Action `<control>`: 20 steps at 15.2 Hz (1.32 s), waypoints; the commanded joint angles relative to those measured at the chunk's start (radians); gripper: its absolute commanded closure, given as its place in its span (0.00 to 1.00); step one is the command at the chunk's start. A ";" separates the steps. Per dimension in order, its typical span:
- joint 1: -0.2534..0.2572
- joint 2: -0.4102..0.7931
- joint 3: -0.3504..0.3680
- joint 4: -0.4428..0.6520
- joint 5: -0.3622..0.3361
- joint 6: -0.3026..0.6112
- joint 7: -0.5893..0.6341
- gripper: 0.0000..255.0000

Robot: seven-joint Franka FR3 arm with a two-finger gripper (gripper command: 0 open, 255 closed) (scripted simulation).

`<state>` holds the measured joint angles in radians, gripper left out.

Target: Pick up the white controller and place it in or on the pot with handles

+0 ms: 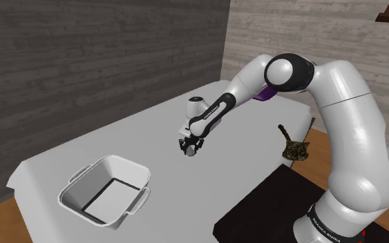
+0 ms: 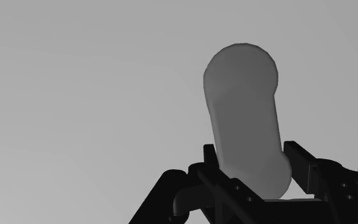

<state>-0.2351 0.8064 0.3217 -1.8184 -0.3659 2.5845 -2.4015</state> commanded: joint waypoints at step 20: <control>-0.067 -0.220 0.090 -0.058 0.085 -0.163 -0.047 1.00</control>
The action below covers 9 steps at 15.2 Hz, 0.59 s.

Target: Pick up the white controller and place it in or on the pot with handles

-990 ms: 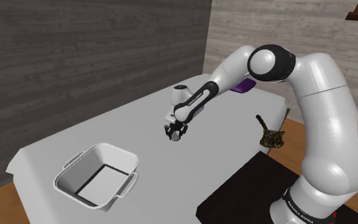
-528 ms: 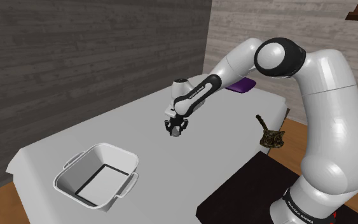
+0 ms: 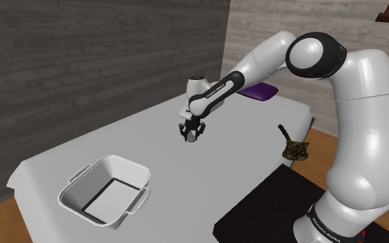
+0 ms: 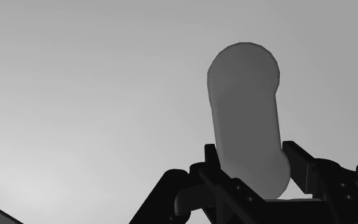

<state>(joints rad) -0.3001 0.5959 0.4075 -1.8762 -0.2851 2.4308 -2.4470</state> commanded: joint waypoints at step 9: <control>-0.026 -0.093 0.038 0.004 0.048 -0.093 -0.026 1.00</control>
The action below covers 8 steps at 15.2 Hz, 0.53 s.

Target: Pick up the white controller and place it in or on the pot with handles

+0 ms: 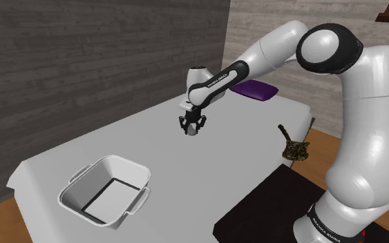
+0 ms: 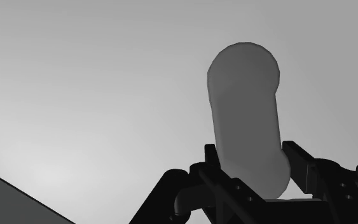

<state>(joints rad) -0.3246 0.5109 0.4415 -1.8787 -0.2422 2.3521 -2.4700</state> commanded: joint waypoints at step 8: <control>-0.019 -0.071 0.027 0.025 0.041 -0.091 -0.023 1.00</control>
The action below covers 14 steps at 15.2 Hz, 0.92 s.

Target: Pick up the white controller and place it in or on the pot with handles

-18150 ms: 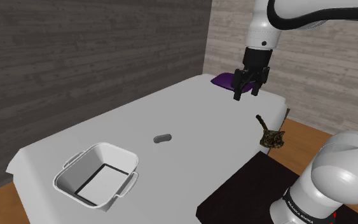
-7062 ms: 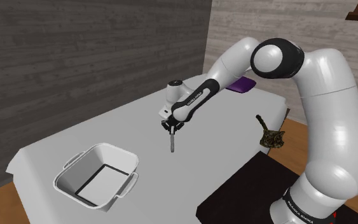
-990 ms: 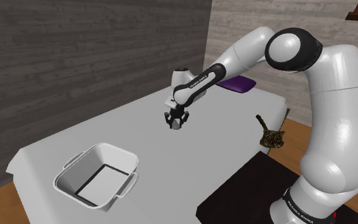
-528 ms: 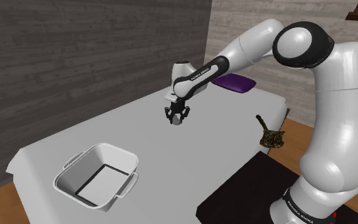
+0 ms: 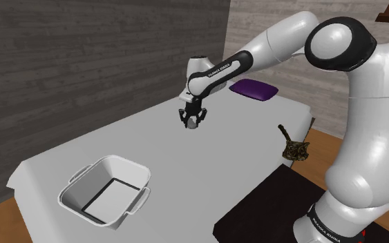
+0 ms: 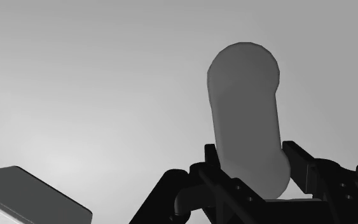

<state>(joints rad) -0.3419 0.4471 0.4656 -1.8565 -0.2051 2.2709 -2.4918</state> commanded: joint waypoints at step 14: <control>0.256 0.050 0.048 0.072 -0.056 -0.032 0.319 1.00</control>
<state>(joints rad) -0.1084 0.4891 0.5111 -1.7998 -0.2562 2.2473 -2.1994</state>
